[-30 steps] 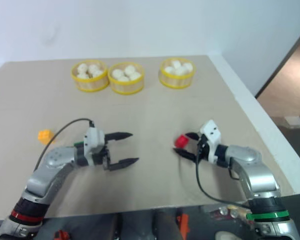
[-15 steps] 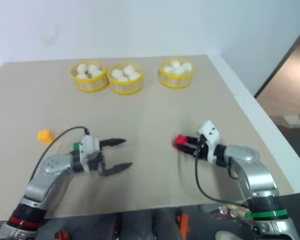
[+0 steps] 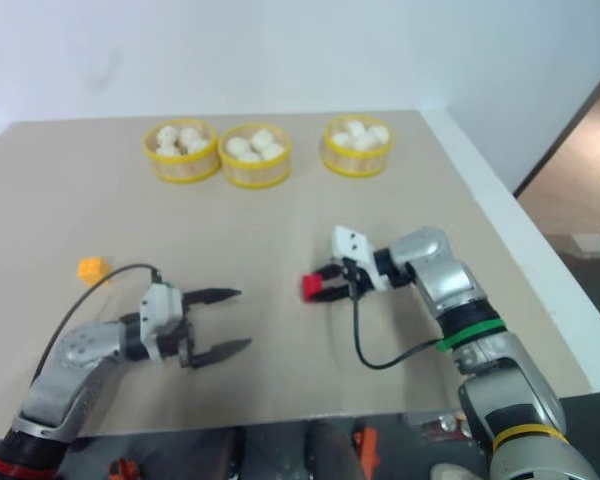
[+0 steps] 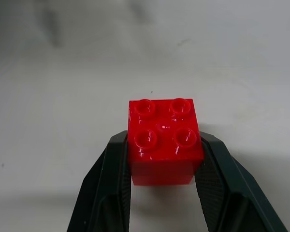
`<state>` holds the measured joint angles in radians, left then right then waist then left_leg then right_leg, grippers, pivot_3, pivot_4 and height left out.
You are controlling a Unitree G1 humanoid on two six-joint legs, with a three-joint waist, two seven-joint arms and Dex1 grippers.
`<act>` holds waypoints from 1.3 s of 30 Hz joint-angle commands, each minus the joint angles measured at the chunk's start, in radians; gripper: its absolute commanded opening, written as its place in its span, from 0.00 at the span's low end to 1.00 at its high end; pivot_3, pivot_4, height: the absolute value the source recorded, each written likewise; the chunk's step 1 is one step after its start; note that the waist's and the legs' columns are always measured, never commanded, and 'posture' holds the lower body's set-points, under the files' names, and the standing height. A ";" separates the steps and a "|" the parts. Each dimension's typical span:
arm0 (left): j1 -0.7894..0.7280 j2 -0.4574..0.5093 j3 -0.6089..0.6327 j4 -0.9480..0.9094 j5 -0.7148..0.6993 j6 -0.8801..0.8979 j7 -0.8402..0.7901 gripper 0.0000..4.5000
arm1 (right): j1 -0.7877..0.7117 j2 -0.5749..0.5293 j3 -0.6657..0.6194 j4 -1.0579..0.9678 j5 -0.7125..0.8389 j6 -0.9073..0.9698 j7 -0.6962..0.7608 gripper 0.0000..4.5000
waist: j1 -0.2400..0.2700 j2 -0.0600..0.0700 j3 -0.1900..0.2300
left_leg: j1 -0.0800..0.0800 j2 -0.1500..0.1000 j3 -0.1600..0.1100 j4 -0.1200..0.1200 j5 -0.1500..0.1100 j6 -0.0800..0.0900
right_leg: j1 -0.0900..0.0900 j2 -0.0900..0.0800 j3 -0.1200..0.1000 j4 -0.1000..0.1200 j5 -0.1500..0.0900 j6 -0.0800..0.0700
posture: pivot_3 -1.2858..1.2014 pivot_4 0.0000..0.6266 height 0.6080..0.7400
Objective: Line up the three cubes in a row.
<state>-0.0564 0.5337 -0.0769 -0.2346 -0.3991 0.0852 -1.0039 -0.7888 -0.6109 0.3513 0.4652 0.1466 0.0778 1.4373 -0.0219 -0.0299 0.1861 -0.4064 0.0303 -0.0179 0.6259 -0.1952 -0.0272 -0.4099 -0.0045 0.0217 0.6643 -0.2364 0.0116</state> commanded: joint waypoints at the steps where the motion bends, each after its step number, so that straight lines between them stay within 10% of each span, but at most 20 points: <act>1: 0.006 0.022 0.029 -0.052 -0.016 0.013 0.009 1.00 | -0.031 0.000 -0.004 0.056 -0.024 -0.063 0.059 0.28 | 0.000 0.000 0.000 | 0.000 0.000 0.000 0.000 0.000 0.000 | 0.000 0.000 0.000 0.000 0.000 0.000 | 0.52 0.24 1.00; 8: -0.021 0.045 0.023 -0.061 -0.006 0.030 0.020 1.00 | -0.060 0.016 -0.004 0.123 -0.042 -0.083 0.106 0.28 | 0.000 0.000 0.000 | 0.002 0.001 0.000 0.000 0.000 0.000 | 0.001 0.001 0.000 0.001 0.001 -0.002 | 0.52 0.24 1.00; 17: -0.036 0.043 0.025 -0.096 -0.004 0.073 0.056 1.00 | -0.051 0.015 -0.033 0.093 -0.028 -0.083 0.117 0.99 | -0.001 0.000 0.000 | 0.002 0.001 0.000 0.000 0.000 0.000 | 0.000 0.001 0.000 0.001 0.001 -0.002 | 0.52 0.24 1.00; 26: -0.090 0.139 0.225 -0.134 -0.042 0.217 0.179 1.00 | 0.011 -0.023 -0.172 -0.275 0.124 0.183 0.011 0.99 | 0.000 0.000 0.000 | 0.001 0.002 -0.002 0.000 0.000 0.000 | 0.000 0.002 -0.002 0.002 0.001 -0.002 | 0.52 0.24 1.00; 39: -0.117 0.280 0.231 0.079 -0.014 0.129 -0.054 1.00 | 0.101 -0.056 -0.195 -0.542 0.192 0.347 -0.095 0.99 | 0.000 0.001 0.000 | 0.001 0.001 -0.002 -0.001 0.000 0.000 | -0.001 0.001 -0.002 0.002 0.000 -0.004 | 0.52 0.24 1.00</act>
<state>-0.1481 0.7834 0.1414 -0.1930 -0.4274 0.2651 -1.0081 -0.6800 -0.6542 0.1836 -0.0375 0.3207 0.4262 1.3483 -0.0218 -0.0292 0.1865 -0.4052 0.0316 -0.0197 0.6253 -0.1950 -0.0275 -0.4105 -0.0030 0.0193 0.6659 -0.2371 0.0070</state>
